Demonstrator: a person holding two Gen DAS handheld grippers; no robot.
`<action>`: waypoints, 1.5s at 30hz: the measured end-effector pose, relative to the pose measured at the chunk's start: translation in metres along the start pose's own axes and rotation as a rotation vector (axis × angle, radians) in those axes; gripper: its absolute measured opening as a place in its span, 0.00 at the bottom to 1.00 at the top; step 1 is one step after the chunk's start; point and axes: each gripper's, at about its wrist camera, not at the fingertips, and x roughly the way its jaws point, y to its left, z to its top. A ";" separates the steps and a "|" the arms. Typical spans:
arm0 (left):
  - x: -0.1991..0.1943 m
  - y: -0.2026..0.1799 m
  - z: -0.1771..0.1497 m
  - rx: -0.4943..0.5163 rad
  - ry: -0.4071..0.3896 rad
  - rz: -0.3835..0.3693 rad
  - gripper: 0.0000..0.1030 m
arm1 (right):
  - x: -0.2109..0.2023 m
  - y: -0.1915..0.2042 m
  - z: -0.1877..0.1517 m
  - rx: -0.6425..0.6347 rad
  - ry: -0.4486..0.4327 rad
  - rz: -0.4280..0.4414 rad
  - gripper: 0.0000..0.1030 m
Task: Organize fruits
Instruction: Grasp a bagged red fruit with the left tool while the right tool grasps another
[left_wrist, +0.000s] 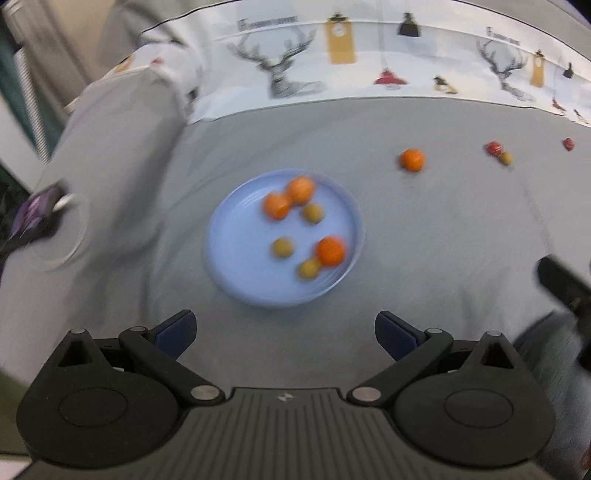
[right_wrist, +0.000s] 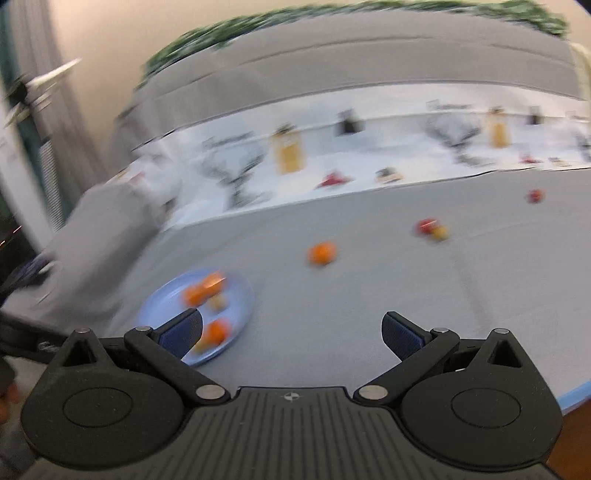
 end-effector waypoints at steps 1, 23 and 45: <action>0.003 -0.011 0.010 0.004 -0.005 -0.014 1.00 | 0.002 -0.018 0.006 0.020 -0.026 -0.040 0.99; 0.224 -0.314 0.249 0.055 0.081 -0.207 1.00 | 0.245 -0.410 0.135 0.191 -0.118 -0.513 0.99; 0.254 -0.317 0.254 0.102 0.087 -0.228 0.35 | 0.323 -0.430 0.144 0.094 -0.068 -0.618 0.29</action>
